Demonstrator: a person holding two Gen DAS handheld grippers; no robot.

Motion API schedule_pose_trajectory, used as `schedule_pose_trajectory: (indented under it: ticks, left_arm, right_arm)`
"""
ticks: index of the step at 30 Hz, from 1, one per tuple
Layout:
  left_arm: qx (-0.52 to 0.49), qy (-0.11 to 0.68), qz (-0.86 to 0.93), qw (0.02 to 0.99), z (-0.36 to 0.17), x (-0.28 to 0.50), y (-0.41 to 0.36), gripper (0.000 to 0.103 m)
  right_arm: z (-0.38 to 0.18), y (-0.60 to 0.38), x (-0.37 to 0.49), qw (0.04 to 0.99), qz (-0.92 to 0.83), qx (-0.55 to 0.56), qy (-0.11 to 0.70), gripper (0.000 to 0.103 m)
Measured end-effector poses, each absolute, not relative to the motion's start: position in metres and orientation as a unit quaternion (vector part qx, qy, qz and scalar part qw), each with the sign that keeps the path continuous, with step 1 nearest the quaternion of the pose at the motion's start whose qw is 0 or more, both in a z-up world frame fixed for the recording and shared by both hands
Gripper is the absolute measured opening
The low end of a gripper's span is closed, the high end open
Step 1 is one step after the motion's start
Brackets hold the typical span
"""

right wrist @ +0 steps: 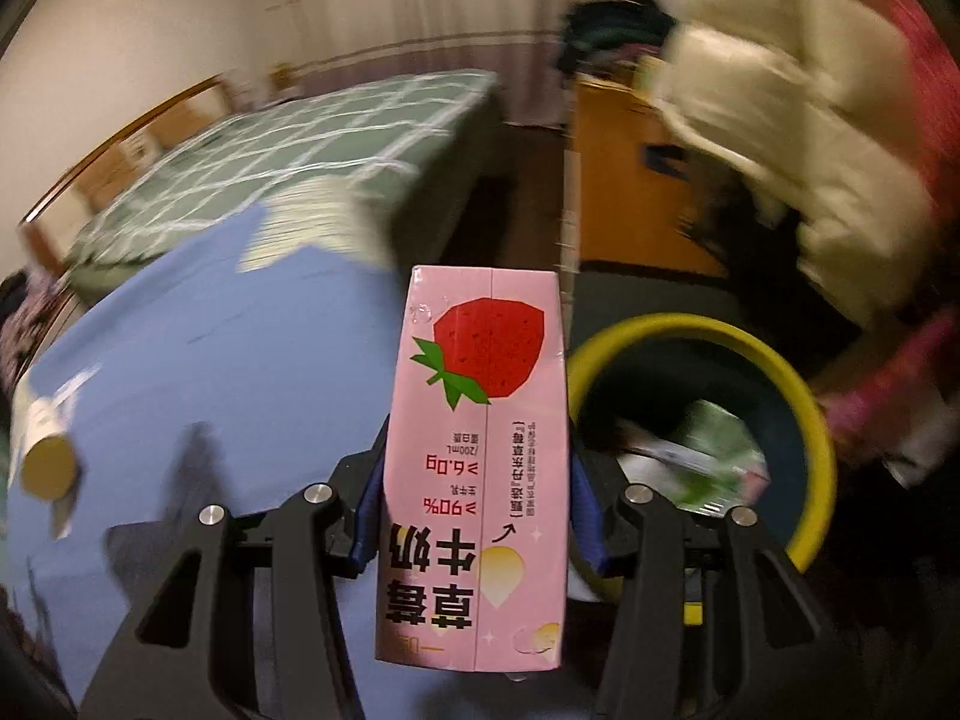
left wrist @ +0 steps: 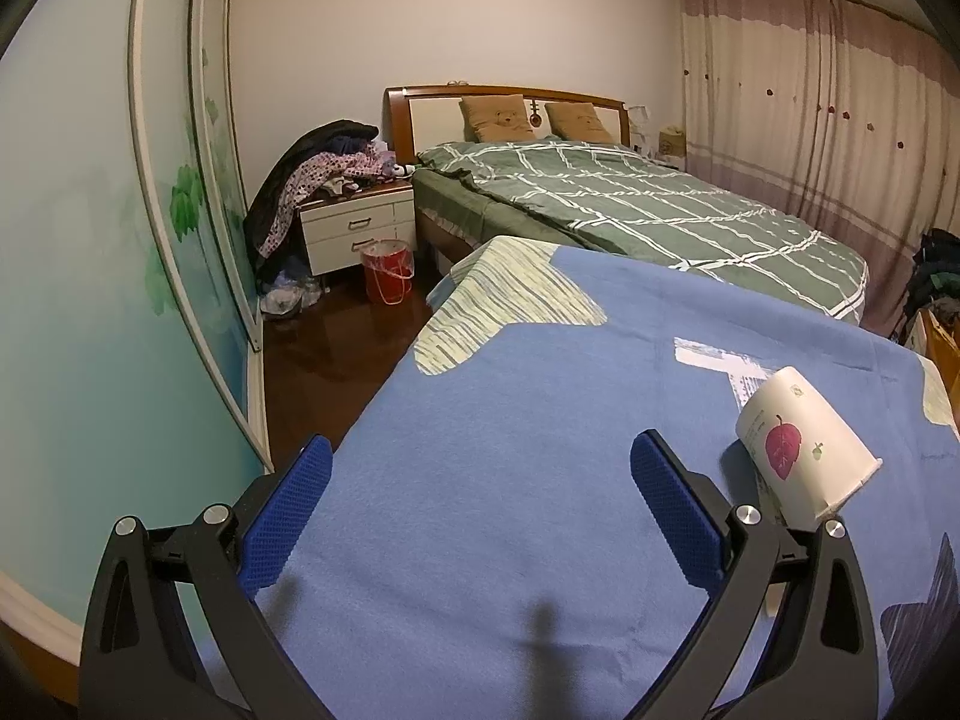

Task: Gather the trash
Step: 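Carry the carton over the bin and open the right gripper, then grasp the white paper cup with the left gripper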

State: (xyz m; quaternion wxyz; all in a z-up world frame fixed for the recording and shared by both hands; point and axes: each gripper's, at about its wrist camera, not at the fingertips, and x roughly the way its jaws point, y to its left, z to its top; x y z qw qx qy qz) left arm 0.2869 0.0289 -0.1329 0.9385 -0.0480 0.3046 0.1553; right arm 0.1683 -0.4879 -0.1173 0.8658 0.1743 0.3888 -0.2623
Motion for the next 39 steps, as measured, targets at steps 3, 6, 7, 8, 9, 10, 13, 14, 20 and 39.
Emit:
schedule_pose_trajectory:
  ticks: [3, 6, 7, 8, 9, 10, 13, 14, 20, 39]
  left_arm:
    - [-0.044, 0.303, 0.156, 0.939, -0.132, 0.286, 0.028, 0.098]
    - [-0.041, 0.304, 0.157, 0.939, -0.132, 0.286, 0.027, 0.098]
    - [-0.042, 0.304, 0.156, 0.939, -0.132, 0.286, 0.027, 0.098]
    - [-0.042, 0.305, 0.157, 0.938, -0.132, 0.286, 0.027, 0.098]
    - [-0.042, 0.306, 0.157, 0.938, -0.132, 0.286, 0.027, 0.098]
    - [-0.042, 0.306, 0.157, 0.938, -0.131, 0.286, 0.027, 0.098]
    - [-0.040, 0.307, 0.157, 0.938, -0.131, 0.286, 0.027, 0.098]
    - [-0.040, 0.307, 0.156, 0.938, -0.131, 0.286, 0.027, 0.098]
    - [-0.035, 0.309, 0.147, 0.939, -0.132, 0.287, 0.024, 0.098]
    - [-0.002, 0.349, -0.011, 0.937, -0.107, 0.320, -0.029, 0.098]
  right_arm:
    - [-0.128, -0.517, 0.153, 0.850, -0.301, 0.187, 0.390, 0.048]
    - [-0.139, -0.537, 0.144, 0.838, -0.322, 0.196, 0.394, 0.048]
    - [-0.142, -0.543, 0.142, 0.835, -0.328, 0.201, 0.394, 0.048]
    - [-0.146, -0.549, 0.140, 0.831, -0.333, 0.206, 0.394, 0.048]
    - [-0.148, -0.552, 0.139, 0.829, -0.337, 0.206, 0.396, 0.049]
    - [-0.151, -0.556, 0.137, 0.825, -0.340, 0.207, 0.401, 0.049]
    - [-0.155, -0.562, 0.134, 0.818, -0.353, 0.213, 0.402, 0.053]
    - [-0.154, -0.561, 0.132, 0.818, -0.357, 0.213, 0.397, 0.058]
    - [-0.136, -0.502, 0.138, 0.870, -0.264, 0.211, 0.358, 0.059]
    - [-0.160, -0.378, 0.223, 0.893, -0.107, 0.083, 0.430, 0.068]
